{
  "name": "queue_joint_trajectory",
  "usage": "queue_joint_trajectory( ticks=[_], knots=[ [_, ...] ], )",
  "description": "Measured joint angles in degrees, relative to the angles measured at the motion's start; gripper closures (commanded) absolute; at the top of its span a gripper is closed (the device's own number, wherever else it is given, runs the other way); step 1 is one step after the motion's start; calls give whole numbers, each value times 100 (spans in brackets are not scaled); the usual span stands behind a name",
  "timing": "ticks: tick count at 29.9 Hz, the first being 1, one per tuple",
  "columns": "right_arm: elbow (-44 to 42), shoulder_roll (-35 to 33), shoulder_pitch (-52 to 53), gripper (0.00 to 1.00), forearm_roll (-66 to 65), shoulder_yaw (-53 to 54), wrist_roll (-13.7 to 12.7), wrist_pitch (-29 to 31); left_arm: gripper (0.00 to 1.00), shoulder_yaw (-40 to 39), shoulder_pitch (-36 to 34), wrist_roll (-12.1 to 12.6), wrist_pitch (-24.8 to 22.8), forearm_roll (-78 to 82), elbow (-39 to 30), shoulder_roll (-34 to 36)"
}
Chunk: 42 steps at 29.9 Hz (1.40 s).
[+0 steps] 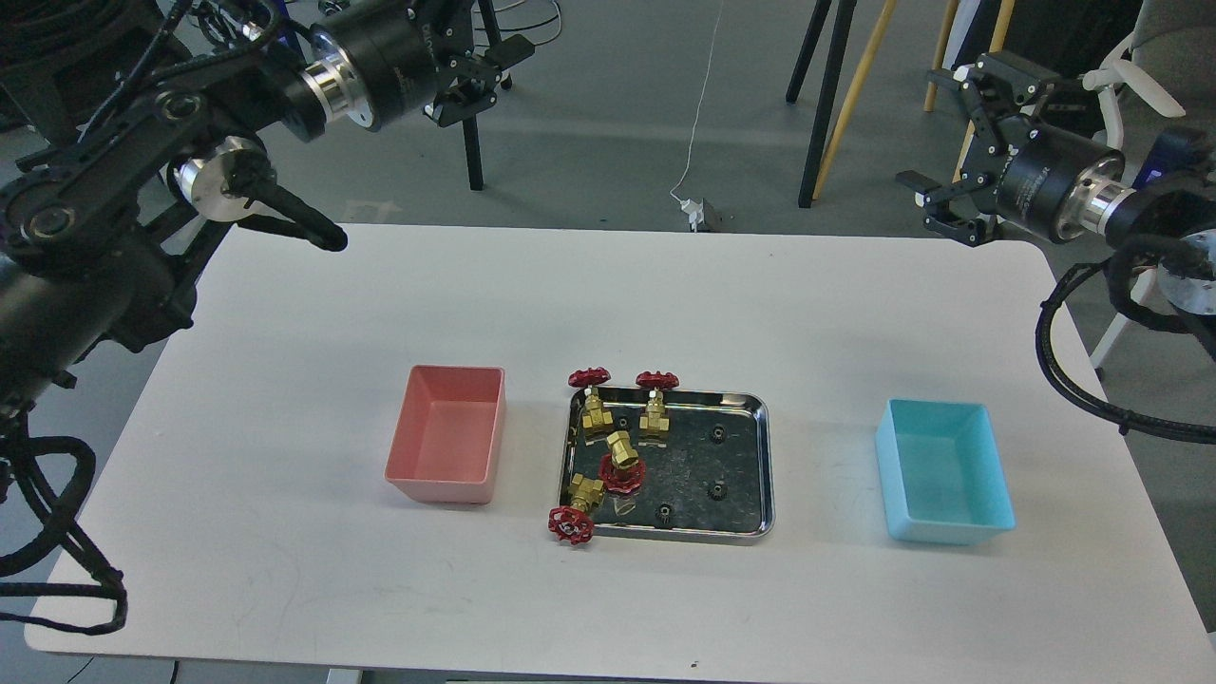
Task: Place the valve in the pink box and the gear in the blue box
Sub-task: 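Move the left arm forward toward the metal tray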
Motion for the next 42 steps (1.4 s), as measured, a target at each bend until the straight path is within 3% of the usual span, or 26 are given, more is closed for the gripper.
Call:
queue_joint_trajectory(
  ticks=[11,13,15,20,22,24,29,33,37,42],
  knots=[
    [-11,87,-43,1,-10,-4,15,57,0,-26,-329,-182,-1,-241,246,22],
    [-11,98,-43,1,-21,-4,16,59,0,-80,-329,-320,4,-273,393,22],
    [-8,112,-30,1,-27,-15,16,71,0,-202,-322,-677,2,-280,498,56],
    [-3,120,6,1,-34,10,16,84,0,-353,-284,-2217,-535,-282,1305,152],
    [-3,150,28,1,-34,49,30,80,0,-321,-276,-2480,-662,-274,1390,131],
    [-3,215,44,1,-33,92,41,45,0,-215,-260,-2487,-700,-268,1371,143],
    [-92,213,148,1,-64,142,44,31,0,516,-243,-2045,-716,-187,862,378],
    [-181,159,470,1,-572,-31,44,58,0,1126,-243,-1948,-668,401,277,482],
    [-355,154,928,1,-957,-355,35,60,0,1293,-98,-1973,-27,1730,-232,375],
    [-674,175,1405,1,-1003,-669,-29,17,0,1338,503,-2127,1119,3954,-923,71]
  ],
)
